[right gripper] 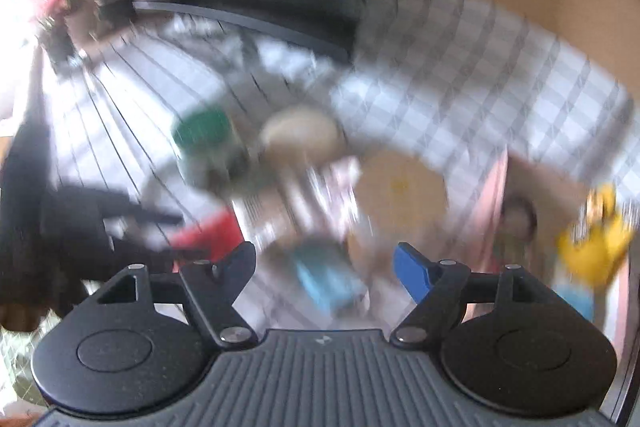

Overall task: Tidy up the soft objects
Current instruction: 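Move both open grippers back toward the remaining items on the table, then grasp the red packet with the left gripper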

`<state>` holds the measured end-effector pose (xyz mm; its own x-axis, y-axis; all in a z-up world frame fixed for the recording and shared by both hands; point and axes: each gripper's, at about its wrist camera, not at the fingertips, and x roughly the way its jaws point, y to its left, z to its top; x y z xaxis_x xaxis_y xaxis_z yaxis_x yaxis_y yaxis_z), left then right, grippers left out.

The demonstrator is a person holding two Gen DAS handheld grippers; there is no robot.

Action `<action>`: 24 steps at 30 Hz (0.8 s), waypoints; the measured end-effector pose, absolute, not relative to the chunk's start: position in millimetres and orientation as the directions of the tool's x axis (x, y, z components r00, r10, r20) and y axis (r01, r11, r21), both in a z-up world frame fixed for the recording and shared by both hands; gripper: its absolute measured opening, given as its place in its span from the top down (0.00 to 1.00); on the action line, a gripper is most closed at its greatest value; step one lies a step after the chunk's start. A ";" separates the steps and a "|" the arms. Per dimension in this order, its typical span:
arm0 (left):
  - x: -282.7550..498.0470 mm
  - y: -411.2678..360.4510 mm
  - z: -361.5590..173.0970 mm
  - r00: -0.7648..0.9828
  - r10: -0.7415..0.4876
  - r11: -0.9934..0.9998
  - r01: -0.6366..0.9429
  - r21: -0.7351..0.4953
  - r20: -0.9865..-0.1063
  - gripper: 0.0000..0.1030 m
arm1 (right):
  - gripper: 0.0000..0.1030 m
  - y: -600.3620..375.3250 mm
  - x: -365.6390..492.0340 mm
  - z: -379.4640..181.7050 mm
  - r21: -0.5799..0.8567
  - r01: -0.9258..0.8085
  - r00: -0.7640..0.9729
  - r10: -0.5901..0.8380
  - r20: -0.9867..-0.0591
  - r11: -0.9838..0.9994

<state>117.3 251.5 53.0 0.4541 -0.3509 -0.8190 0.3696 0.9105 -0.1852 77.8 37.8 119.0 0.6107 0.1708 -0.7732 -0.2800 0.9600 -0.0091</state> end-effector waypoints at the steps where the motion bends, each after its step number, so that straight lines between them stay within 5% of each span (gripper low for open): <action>1: 119.8 247.1 49.2 0.442 -0.346 0.910 0.374 -0.181 -0.828 0.42 | 0.25 34.3 75.0 109.3 -0.011 -0.262 0.599 0.154 -0.786 0.965; 9: 118.5 232.3 44.3 0.401 -0.341 0.887 0.436 -0.151 -0.850 0.40 | 0.25 13.1 60.9 72.9 0.049 -0.192 0.543 0.148 -0.826 0.980; 16: 111.9 210.6 37.9 0.421 -0.266 0.860 0.510 -0.016 -0.867 0.28 | 0.25 -0.8 61.4 44.4 0.069 -0.141 0.499 0.131 -0.857 0.988; 24: 120.7 208.7 37.8 0.399 -0.251 0.877 0.479 -0.033 -0.882 0.22 | 0.22 -6.2 54.9 21.8 0.067 -0.141 0.461 0.126 -0.879 0.988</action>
